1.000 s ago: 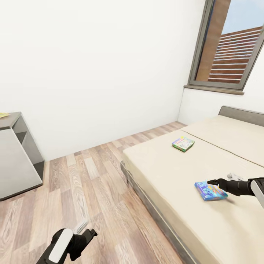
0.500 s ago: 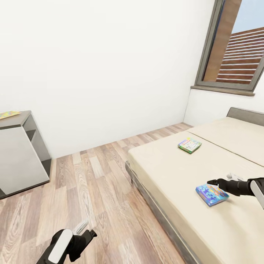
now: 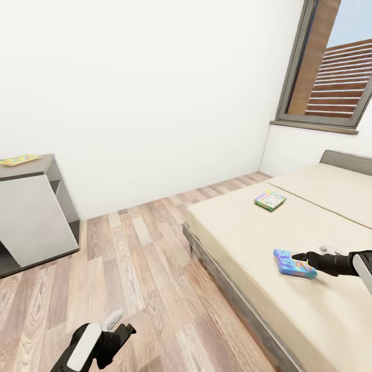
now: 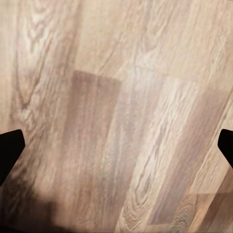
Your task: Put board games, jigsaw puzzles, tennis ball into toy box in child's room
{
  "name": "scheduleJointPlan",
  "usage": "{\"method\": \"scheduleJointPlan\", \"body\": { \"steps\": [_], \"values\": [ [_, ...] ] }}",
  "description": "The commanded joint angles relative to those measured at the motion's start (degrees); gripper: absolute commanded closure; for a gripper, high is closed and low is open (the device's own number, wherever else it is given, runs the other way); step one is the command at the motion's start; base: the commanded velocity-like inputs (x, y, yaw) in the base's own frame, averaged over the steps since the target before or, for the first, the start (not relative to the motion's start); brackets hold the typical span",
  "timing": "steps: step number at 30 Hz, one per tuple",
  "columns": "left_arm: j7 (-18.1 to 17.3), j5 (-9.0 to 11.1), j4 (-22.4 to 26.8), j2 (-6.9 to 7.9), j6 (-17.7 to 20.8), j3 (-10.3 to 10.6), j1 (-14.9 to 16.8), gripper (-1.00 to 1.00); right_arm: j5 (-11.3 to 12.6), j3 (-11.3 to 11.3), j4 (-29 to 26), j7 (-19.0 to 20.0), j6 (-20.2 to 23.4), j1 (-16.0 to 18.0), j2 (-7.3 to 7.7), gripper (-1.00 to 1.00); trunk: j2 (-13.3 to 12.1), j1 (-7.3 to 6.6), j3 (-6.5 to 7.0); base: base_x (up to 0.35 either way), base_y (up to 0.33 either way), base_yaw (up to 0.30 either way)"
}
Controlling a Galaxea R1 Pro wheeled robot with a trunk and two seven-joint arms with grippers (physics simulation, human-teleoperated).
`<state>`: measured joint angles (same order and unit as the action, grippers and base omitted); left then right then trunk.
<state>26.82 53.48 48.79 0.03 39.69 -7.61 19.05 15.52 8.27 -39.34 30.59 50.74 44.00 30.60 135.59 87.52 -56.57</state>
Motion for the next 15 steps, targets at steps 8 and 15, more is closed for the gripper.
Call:
{"method": "scheduleJointPlan", "body": {
  "steps": [8, 15],
  "values": [
    [0.51, 0.64, 0.07, 0.05, 0.12, -0.04, 0.02, -1.0, -0.14, 0.16, -0.03, 0.26, 0.33, 0.04, -0.02, -1.0, 0.03, -0.02, 0.23, -0.027, 0.024, 0.146],
    [0.51, 0.6, 0.07, 0.06, 0.12, -0.04, 0.02, -1.0, -0.14, 0.16, -0.03, 0.26, 0.33, 0.04, -0.02, -1.0, 0.03, -0.02, 0.29, -0.002, 0.002, 0.041]
  ]
}}
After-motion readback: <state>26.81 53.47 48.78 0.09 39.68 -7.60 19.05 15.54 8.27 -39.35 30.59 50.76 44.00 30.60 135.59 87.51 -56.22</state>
